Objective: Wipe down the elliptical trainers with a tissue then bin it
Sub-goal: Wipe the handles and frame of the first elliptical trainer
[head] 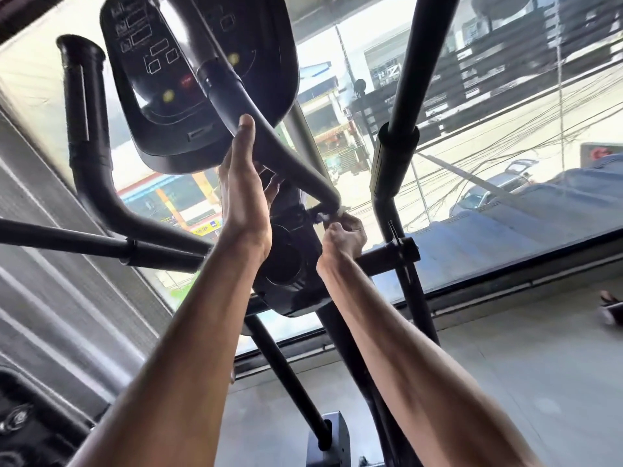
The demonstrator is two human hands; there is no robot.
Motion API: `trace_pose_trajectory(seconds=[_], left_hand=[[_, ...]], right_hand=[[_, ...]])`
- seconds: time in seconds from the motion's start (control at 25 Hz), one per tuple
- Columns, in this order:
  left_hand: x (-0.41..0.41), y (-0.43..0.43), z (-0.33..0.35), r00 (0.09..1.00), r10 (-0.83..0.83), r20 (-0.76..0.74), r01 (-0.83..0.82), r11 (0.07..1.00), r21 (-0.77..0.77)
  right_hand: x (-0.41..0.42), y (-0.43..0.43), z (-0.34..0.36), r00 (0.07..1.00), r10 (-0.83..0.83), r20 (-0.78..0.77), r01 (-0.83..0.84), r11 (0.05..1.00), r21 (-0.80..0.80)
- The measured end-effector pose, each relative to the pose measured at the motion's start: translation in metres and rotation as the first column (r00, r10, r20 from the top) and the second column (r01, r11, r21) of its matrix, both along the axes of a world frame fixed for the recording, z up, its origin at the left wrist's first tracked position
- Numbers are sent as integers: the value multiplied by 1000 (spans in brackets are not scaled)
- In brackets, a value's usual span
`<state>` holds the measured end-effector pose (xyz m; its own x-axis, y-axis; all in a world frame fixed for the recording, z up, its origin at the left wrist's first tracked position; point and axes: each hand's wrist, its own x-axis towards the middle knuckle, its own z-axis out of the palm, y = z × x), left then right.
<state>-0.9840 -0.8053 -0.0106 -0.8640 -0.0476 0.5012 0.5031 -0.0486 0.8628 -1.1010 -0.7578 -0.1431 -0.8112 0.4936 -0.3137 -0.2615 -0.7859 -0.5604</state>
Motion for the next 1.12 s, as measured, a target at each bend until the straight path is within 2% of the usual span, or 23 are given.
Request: trace_pose_trajectory(seconds=[0.08, 0.16, 0.24, 0.4, 0.52, 0.68, 0.76, 0.84, 0.96, 1.12], left_hand=[[-3, -2, 1, 1000, -1, -25, -1, 999, -47], [-1, -2, 0, 999, 3, -39, -5, 998, -60], [-2, -1, 1, 999, 21, -40, -23, 998, -51], [-7, -5, 0, 998, 22, -51, -25, 998, -65], [-9, -6, -1, 999, 18, -51, -22, 997, -72], [-9, -6, 2, 999, 23, -50, -27, 996, -88], [-7, -6, 3, 999, 11, -52, -14, 998, -55], [-6, -4, 4, 1000, -2, -30, 2, 1000, -14], [-9, -5, 5, 1000, 1, -1, -1, 1000, 15], [-9, -7, 9, 1000, -5, 10, 5, 1000, 11]], right_hand=[[-3, -3, -1, 999, 24, -42, -28, 995, -95], [2, -1, -4, 994, 88, -62, -93, 992, -80], [5, 6, -3, 989, 118, -89, -129, 983, -130], [25, 11, 14, 978, -52, -202, 21, 988, -152], [39, 5, 21, 951, -112, -287, 110, 994, -25], [54, -2, 32, 960, -156, -231, 188, 974, 125], [62, -9, 37, 942, -181, -281, 236, 955, 177], [66, -9, 40, 928, -201, -314, 270, 943, 193], [74, -6, 45, 938, -208, -279, 263, 949, 174], [82, -9, 50, 928, -176, -329, 268, 928, 260]])
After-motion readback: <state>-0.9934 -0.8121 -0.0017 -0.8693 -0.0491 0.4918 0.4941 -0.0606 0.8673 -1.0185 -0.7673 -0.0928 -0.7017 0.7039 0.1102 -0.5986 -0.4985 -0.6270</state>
